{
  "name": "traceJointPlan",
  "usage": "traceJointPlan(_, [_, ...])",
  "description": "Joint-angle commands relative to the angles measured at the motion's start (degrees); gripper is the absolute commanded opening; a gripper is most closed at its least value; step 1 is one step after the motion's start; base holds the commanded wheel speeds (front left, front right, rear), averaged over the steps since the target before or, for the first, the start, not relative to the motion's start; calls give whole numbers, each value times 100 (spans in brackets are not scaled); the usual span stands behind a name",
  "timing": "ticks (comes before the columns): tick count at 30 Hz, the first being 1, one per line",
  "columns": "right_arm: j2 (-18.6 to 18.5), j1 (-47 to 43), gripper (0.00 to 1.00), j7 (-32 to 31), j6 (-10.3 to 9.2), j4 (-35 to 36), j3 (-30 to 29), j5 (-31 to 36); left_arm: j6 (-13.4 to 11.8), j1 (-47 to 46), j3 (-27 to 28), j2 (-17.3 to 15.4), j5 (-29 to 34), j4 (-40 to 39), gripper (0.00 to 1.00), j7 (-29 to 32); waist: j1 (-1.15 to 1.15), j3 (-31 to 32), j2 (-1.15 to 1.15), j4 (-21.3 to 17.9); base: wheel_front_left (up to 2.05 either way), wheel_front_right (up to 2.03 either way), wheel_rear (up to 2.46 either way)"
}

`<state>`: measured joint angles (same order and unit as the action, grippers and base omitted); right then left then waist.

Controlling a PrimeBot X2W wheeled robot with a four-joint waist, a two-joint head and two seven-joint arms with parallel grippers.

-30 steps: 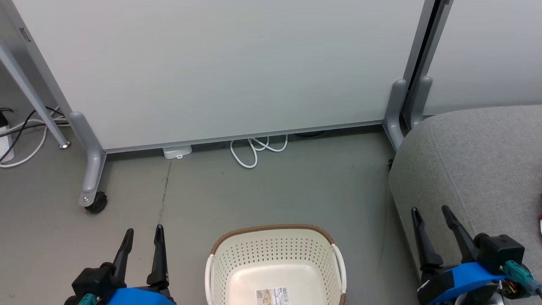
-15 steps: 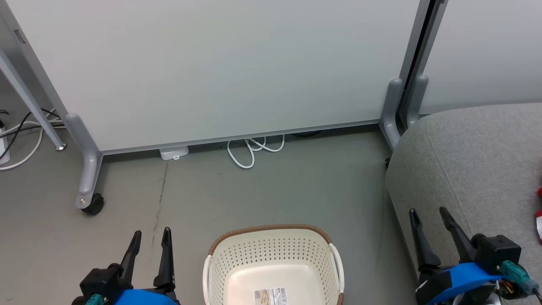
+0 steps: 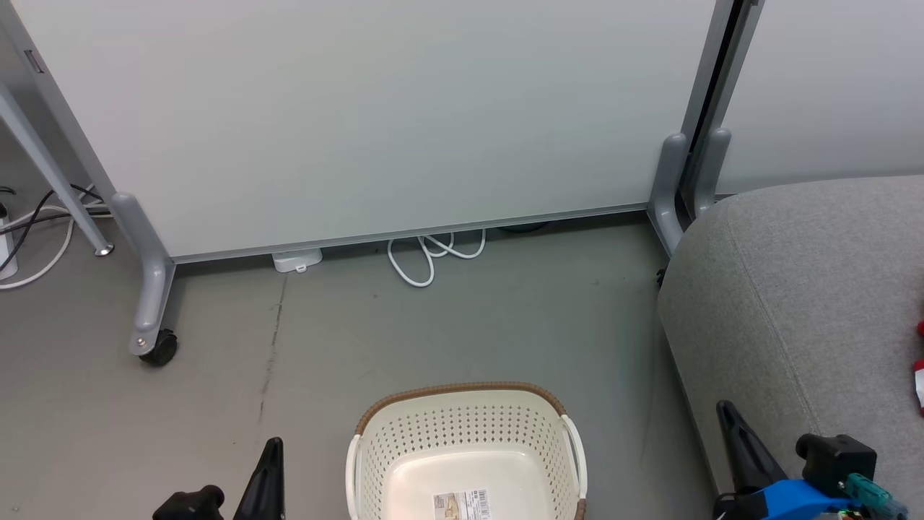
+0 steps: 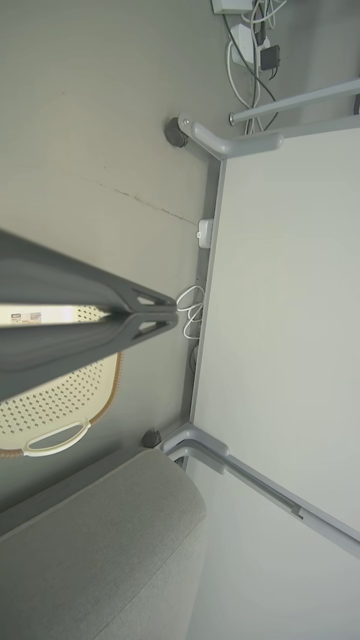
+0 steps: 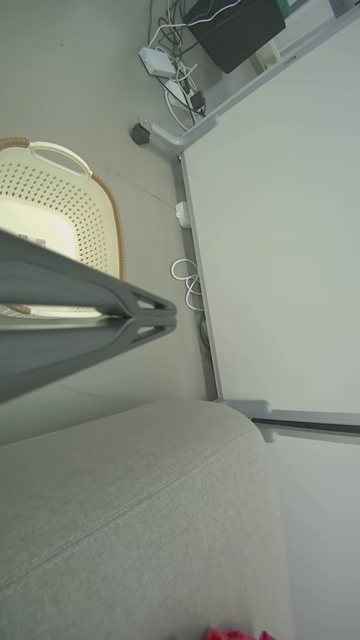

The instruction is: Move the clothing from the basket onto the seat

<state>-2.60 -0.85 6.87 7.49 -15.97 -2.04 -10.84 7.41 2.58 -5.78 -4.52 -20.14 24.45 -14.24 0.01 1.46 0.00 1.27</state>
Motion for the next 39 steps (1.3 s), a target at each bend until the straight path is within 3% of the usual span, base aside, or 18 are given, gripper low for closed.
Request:
traceJointPlan(1, [-8, 73, 0, -56, 0, 74, -32, -319, 0, -98, 63, -7, -269, -111, 0, 65, 0, -3, 0, -2, 0, 0, 0])
traceJointPlan(39, [-22, 391, 0, -637, 0, 155, -219, -3900, 5, -492, 607, 69, -3446, -553, 0, 986, 0, -54, 0, -42, 0, 0, 0])
